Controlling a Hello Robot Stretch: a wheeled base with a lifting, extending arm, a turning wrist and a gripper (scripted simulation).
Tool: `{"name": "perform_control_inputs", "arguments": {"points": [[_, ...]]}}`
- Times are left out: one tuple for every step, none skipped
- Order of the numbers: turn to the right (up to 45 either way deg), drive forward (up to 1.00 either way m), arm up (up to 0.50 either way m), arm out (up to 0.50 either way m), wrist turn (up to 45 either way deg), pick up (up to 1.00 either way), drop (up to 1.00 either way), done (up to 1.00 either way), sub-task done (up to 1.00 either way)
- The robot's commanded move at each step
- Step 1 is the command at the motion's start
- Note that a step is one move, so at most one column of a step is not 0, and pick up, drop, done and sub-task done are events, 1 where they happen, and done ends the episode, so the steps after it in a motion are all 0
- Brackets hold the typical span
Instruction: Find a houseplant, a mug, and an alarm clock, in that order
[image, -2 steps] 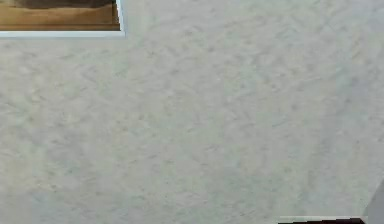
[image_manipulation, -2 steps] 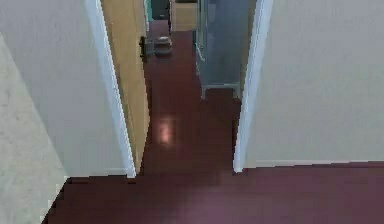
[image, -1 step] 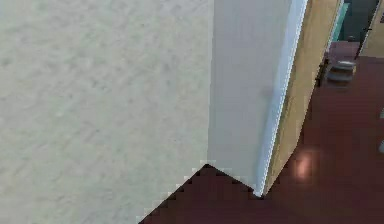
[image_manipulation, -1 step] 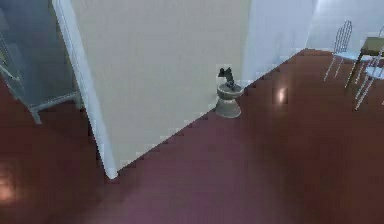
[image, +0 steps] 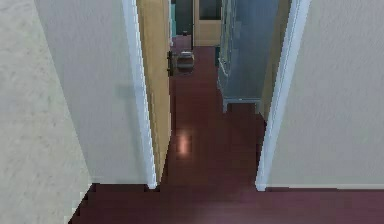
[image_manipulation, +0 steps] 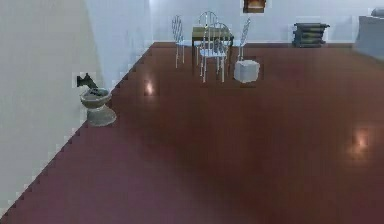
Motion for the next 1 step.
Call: {"name": "perform_control_inputs", "arguments": {"points": [[0.0,0.15,0.0,0.0,0.0,0.0,0.0,0.0,0.0]]}}
